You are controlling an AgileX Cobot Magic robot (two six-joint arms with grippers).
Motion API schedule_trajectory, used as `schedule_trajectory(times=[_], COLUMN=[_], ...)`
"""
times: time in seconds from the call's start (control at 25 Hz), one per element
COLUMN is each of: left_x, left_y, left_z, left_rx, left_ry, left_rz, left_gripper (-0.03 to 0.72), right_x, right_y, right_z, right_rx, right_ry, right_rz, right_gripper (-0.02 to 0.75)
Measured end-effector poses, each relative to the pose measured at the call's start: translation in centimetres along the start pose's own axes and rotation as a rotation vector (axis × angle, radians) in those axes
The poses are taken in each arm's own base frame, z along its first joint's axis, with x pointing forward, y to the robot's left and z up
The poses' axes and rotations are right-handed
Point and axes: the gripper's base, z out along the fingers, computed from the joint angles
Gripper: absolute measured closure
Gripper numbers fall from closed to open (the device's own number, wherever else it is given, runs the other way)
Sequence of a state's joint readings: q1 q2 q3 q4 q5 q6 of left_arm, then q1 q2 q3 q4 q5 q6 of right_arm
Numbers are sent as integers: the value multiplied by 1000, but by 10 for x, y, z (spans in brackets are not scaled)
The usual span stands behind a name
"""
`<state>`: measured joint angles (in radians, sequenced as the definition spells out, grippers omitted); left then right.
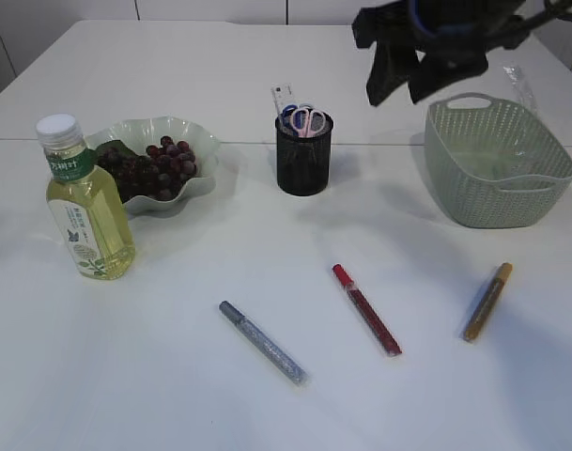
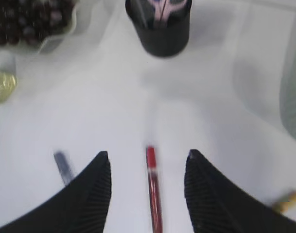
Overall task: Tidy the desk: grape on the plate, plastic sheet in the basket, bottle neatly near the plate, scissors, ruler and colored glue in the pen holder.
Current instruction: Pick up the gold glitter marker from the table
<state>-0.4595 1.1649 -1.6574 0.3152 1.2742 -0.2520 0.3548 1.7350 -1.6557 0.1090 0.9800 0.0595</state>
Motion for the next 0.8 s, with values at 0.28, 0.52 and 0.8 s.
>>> schedule_trajectory(times=[0.28,0.52,0.8], left_x=[1,1,1], left_y=[-2,-3,-4], left_z=[0,0,0], left_rx=[22,33,46], left_ry=[6,8,11], left_rz=[-5,5,3], left_gripper=[317,317,317], right_x=[22,23,44], right_y=[3,8,0], right_z=[-4,-6,-4], right_rx=[-31,-70,14], right_ry=[247,255,310], right_rz=[49,123,246], right_gripper=[363,363,363])
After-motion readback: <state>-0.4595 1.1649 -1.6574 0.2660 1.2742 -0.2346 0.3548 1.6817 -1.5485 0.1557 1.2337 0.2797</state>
